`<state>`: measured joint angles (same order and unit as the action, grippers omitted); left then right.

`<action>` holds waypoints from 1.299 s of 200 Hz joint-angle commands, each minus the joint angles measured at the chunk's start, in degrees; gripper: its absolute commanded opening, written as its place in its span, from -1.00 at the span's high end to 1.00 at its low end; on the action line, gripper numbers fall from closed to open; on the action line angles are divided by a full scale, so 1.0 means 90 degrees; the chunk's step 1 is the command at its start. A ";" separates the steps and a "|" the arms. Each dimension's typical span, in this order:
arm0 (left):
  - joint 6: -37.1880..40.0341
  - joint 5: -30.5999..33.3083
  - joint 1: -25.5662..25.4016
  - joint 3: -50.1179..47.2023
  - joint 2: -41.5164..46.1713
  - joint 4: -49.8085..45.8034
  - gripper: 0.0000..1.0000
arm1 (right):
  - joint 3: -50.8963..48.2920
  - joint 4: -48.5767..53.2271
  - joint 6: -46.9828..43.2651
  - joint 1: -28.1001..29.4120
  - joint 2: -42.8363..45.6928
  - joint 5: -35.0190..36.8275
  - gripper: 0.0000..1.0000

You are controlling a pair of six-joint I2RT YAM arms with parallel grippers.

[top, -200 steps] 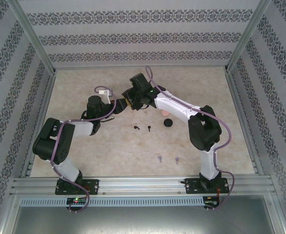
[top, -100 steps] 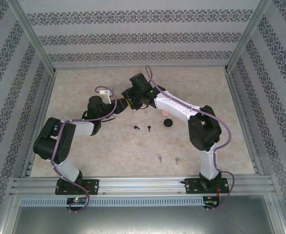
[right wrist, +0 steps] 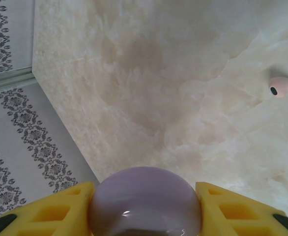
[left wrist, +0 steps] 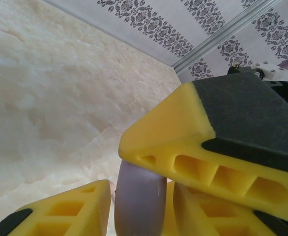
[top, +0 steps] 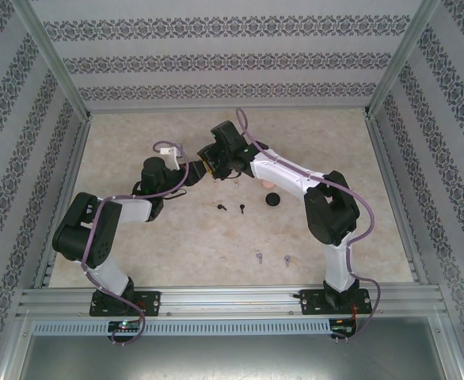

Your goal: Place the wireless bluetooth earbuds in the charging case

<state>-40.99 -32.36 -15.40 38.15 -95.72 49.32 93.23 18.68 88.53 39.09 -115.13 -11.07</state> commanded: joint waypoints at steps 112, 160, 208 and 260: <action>0.0076 -0.0030 -0.0186 0.0188 0.0259 -0.0217 1.00 | -0.0369 -0.0561 -0.0405 -0.0379 0.0702 0.0067 -0.50; 0.0776 -0.0485 -0.0140 0.1000 0.0692 -0.1776 1.00 | -0.1523 -0.1051 -0.2709 -0.1142 0.2008 -0.0171 -0.66; 0.1505 -0.1633 -0.0022 0.2421 0.0647 -0.3557 1.00 | -0.2996 -0.3298 -0.4764 -0.2128 0.2716 -0.2550 -0.53; 0.1562 -0.2381 -0.0016 0.3175 0.0537 -0.4316 1.00 | -0.3214 -0.3840 -0.5389 -0.2123 0.2669 -0.3513 -0.48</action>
<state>-29.56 -49.19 -16.01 64.64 -90.59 16.64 64.58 -9.10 45.60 19.07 -91.64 -35.59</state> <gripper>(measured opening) 0.159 0.745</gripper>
